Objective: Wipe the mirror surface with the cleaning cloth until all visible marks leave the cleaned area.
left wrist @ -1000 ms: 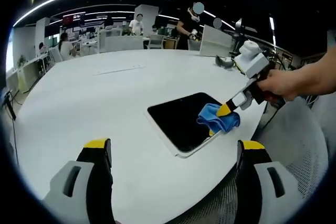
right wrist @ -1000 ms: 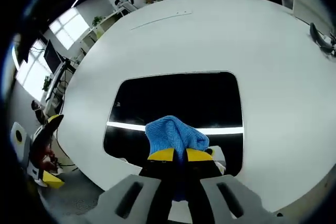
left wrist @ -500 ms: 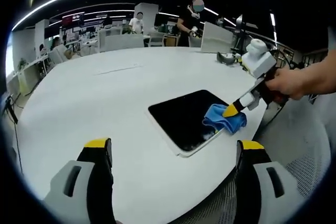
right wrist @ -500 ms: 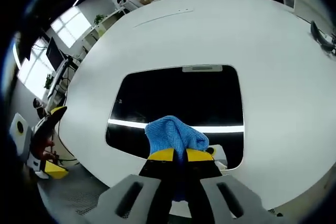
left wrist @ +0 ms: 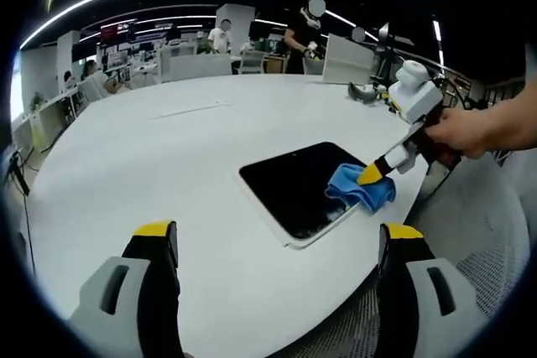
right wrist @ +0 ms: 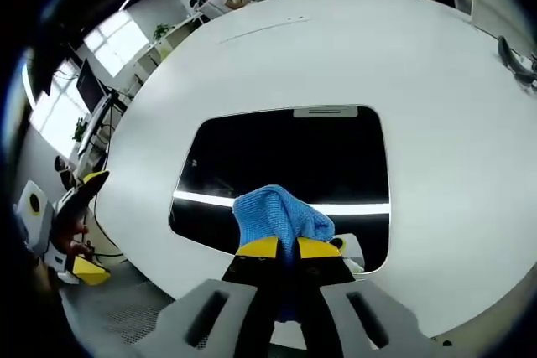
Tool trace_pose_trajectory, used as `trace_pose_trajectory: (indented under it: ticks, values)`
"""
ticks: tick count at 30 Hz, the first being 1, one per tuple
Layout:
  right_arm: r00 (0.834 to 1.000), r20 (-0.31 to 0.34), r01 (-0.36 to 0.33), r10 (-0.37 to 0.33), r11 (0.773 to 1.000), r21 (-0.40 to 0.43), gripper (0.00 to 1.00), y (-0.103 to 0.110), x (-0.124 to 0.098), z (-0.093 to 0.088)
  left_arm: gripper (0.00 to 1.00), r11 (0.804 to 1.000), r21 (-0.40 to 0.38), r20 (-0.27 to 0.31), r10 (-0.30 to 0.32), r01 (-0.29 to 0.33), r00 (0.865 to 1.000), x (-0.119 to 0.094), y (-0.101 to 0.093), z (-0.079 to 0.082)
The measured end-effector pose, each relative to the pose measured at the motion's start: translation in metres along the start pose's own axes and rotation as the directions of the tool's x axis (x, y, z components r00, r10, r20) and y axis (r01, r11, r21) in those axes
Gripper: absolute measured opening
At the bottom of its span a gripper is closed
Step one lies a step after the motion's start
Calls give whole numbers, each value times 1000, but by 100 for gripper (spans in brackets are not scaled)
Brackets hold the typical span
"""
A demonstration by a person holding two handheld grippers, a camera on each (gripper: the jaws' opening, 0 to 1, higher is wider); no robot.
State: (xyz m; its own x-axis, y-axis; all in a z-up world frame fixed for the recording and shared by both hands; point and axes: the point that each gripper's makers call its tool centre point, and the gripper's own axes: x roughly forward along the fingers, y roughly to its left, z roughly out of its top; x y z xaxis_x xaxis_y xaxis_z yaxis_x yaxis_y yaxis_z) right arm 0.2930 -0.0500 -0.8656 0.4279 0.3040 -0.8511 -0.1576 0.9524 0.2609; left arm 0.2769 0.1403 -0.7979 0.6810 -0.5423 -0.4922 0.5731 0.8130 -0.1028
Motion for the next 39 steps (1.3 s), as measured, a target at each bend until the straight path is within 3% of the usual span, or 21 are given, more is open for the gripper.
trace_pose_trajectory:
  ticks: [39]
  values:
    - [999,16,40,-41,999,37,1,-42,-18,-9,99,999,-54,14,6,-5,1000,-2,2,0]
